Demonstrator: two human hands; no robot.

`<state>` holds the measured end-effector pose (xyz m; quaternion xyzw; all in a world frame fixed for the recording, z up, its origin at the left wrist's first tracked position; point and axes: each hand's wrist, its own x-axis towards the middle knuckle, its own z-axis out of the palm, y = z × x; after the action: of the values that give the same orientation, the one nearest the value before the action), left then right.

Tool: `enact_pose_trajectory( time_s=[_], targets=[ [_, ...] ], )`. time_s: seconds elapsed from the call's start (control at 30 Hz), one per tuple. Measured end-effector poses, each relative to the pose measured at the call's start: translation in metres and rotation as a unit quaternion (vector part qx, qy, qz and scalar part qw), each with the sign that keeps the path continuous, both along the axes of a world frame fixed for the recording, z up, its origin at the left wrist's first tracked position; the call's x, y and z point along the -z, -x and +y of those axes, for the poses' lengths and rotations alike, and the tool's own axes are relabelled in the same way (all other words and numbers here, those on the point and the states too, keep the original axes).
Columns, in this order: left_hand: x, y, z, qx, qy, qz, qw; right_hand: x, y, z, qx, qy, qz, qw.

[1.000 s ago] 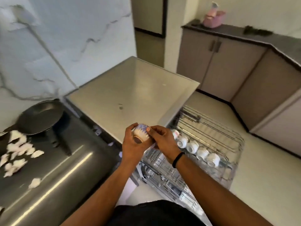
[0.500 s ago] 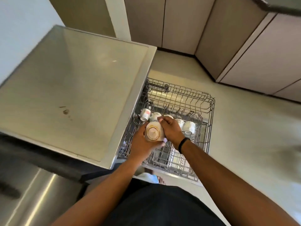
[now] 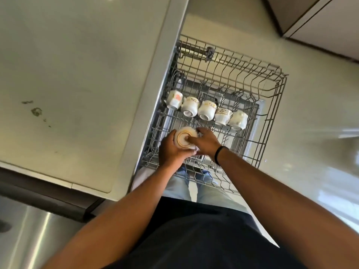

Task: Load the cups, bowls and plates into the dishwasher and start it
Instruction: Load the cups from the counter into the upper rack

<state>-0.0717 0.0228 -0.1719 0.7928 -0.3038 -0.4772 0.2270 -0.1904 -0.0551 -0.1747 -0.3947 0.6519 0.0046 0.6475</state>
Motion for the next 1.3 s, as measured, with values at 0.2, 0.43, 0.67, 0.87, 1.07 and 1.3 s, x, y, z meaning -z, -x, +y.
enact_pose_trajectory(
  time_s=[0.2,0.43,0.67,0.87,1.07,1.3],
  targets=[
    [0.034,-0.015,-0.017,-0.039,0.02,-0.083,0.996,0.043,-0.027,-0.015,0.012,-0.004,0.01,1.0],
    [0.074,-0.021,-0.03,-0.094,0.008,-0.151,0.984,0.084,-0.052,-0.033,-0.003,0.012,0.02,1.0],
    [0.093,-0.019,-0.034,-0.11,-0.018,-0.196,0.974,0.101,-0.063,-0.038,-0.068,0.063,0.068,0.993],
    [0.096,-0.013,-0.028,-0.13,0.005,-0.214,0.968,0.096,-0.058,-0.03,-0.062,0.114,0.062,0.99],
    [0.095,-0.019,-0.039,-0.129,0.007,-0.223,0.966,0.086,-0.066,-0.036,-0.033,0.109,0.059,0.992],
    [0.097,-0.028,-0.055,-0.121,-0.007,-0.187,0.975,0.09,-0.075,-0.059,-0.053,0.08,0.113,0.989]
  ],
)
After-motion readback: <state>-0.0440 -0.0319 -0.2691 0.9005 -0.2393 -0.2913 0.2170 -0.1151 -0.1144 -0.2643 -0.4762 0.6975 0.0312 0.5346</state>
